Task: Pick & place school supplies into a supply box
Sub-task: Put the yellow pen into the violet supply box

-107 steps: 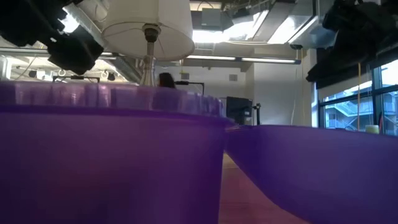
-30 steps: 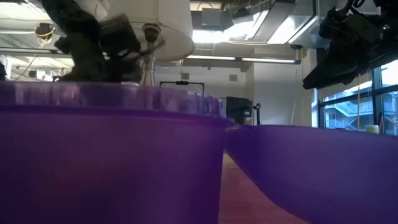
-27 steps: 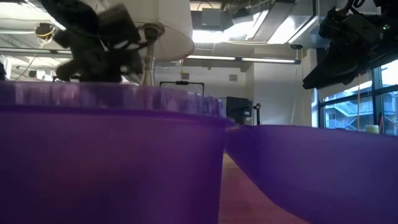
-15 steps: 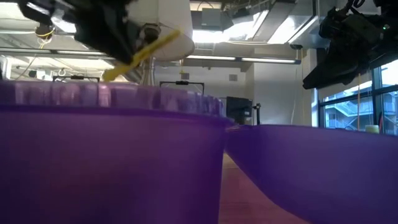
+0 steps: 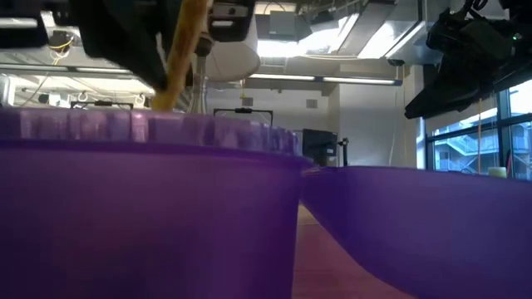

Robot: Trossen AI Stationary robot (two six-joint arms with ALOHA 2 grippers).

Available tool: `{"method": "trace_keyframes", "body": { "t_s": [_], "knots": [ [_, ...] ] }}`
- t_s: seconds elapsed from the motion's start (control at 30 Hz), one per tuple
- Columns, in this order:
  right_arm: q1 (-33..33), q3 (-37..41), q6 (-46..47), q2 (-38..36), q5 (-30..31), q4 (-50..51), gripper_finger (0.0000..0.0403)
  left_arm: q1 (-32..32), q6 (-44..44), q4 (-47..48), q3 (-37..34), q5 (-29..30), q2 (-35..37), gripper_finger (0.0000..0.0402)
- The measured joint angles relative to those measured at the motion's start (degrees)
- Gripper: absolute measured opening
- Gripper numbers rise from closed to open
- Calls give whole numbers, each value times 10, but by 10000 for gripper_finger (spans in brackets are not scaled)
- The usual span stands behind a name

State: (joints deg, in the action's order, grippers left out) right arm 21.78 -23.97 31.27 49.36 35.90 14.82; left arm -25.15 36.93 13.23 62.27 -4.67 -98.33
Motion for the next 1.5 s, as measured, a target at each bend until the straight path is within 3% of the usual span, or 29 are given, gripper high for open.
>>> {"method": "trace_keyframes", "body": {
  "t_s": [0.3, 0.43, 0.77, 1.5],
  "knots": [
    [0, 0, 1, 0, -1, 0, 130, -25, 77, 5, 42, 24, -83, 34],
    [0, 0, 2, 0, -1, 0, 130, -35, 109, 16, 42, 63, -88, 34],
    [0, 0, 17, 0, -1, 0, 130, -60, 196, 88, 43, 87, -83, 35],
    [0, 0, 29, 0, 0, 0, 130, -60, 217, 74, 43, 129, -83, 52]
  ]
}}
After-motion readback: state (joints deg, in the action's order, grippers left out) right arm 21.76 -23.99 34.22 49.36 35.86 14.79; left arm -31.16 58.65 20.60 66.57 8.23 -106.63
